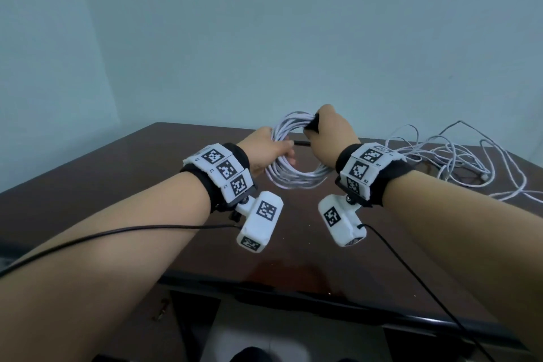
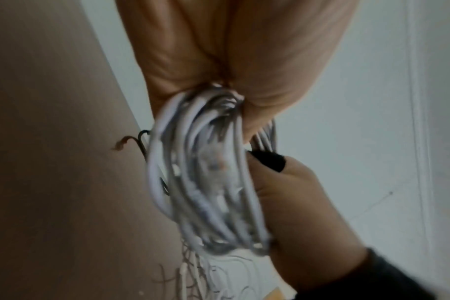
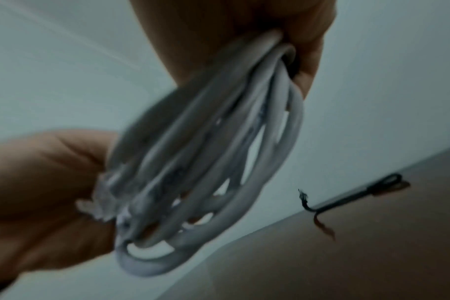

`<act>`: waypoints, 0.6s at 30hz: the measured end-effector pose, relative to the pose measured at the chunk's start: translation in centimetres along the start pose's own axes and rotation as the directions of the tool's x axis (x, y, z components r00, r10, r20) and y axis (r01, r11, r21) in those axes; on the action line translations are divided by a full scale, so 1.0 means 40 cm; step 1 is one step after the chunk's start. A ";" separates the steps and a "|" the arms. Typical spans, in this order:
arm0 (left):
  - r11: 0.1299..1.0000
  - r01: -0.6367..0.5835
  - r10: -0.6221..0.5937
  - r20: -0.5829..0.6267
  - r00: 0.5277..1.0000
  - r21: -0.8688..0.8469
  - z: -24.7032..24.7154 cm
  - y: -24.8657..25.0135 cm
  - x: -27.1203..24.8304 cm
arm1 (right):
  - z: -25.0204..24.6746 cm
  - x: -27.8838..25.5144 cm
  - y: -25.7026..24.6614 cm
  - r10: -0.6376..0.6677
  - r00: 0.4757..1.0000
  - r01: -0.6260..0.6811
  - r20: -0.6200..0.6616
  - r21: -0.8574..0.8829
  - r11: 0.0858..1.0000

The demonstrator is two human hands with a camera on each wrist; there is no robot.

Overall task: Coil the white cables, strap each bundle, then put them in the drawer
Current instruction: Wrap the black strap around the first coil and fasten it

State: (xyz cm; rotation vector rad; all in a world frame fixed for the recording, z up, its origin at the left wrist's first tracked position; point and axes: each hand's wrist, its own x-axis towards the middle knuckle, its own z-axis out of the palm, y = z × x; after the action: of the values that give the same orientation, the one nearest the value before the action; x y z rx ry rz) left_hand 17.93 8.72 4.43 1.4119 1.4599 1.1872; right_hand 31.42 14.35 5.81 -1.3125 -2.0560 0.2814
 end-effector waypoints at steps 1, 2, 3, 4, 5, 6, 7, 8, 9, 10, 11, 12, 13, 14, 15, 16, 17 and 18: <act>0.999 -0.030 0.032 -0.046 0.998 0.038 0.000 -0.002 0.000 | 0.007 0.004 -0.001 0.023 0.999 -0.024 0.023 0.044 0.999; 0.997 -0.044 0.050 -0.096 0.994 0.064 -0.004 -0.005 0.007 | 0.013 0.010 -0.002 0.034 0.998 -0.038 0.043 0.090 0.995; 0.994 -0.048 0.060 -0.127 0.990 0.096 -0.011 -0.008 0.017 | 0.018 0.013 -0.005 0.036 0.997 -0.045 0.062 0.138 0.989; 0.991 -0.042 0.059 -0.132 0.989 0.125 -0.019 -0.014 0.026 | 0.025 0.014 -0.009 0.041 0.995 -0.057 0.089 0.176 0.983; 0.986 -0.020 0.039 -0.115 0.993 0.166 -0.032 -0.024 0.038 | 0.033 0.015 -0.010 0.048 0.990 -0.077 0.132 0.218 0.973; 0.979 0.006 0.013 -0.094 0.996 0.203 -0.046 -0.032 0.047 | 0.043 0.016 -0.010 0.058 0.980 -0.106 0.189 0.255 0.961; 0.973 0.042 -0.025 -0.073 0.997 0.229 -0.064 -0.047 0.056 | 0.059 0.020 -0.007 0.079 0.961 -0.154 0.266 0.274 0.949; 0.964 0.087 -0.076 -0.051 0.996 0.251 -0.083 -0.062 0.066 | 0.077 0.025 -0.003 0.111 0.930 -0.223 0.351 0.297 0.928; 0.954 0.142 -0.135 -0.043 0.990 0.265 -0.099 -0.077 0.073 | 0.097 0.031 0.004 0.160 0.886 -0.317 0.435 0.315 0.895; 0.942 0.194 -0.188 -0.048 0.981 0.272 -0.116 -0.097 0.086 | 0.118 0.039 0.010 0.205 0.841 -0.407 0.501 0.335 0.850; 0.928 0.242 -0.234 -0.064 0.970 0.284 -0.136 -0.118 0.107 | 0.140 0.050 0.016 0.231 0.814 -0.465 0.532 0.360 0.809; 0.904 0.292 -0.277 -0.092 0.956 0.311 -0.153 -0.140 0.130 | 0.158 0.054 0.016 0.251 0.800 -0.497 0.545 0.367 0.786; 0.876 0.340 -0.319 -0.119 0.940 0.341 -0.178 -0.182 0.180 | 0.175 0.057 0.014 0.276 0.785 -0.522 0.555 0.353 0.776; 0.854 0.379 -0.354 -0.136 0.925 0.357 -0.195 -0.203 0.204 | 0.196 0.067 0.016 0.291 0.765 -0.543 0.574 0.332 0.772; 0.837 0.413 -0.390 -0.138 0.910 0.359 -0.204 -0.207 0.211 | 0.218 0.078 0.020 0.297 0.746 -0.557 0.597 0.313 0.770; 0.845 0.418 -0.398 -0.129 0.908 0.334 -0.207 -0.197 0.201 | 0.235 0.085 0.025 0.300 0.733 -0.562 0.611 0.295 0.773; 0.855 0.424 -0.406 -0.124 0.905 0.298 -0.205 -0.179 0.182 | 0.254 0.096 0.031 0.303 0.726 -0.563 0.617 0.279 0.778; 0.872 0.424 -0.406 -0.119 0.906 0.247 -0.200 -0.158 0.161 | 0.273 0.106 0.039 0.310 0.718 -0.566 0.623 0.265 0.780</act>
State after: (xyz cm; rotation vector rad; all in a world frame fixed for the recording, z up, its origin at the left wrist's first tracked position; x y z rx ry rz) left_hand 7.93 14.56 1.01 1.1491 1.9107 0.7876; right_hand 24.45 20.59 -1.39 -1.5345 -1.8762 1.4248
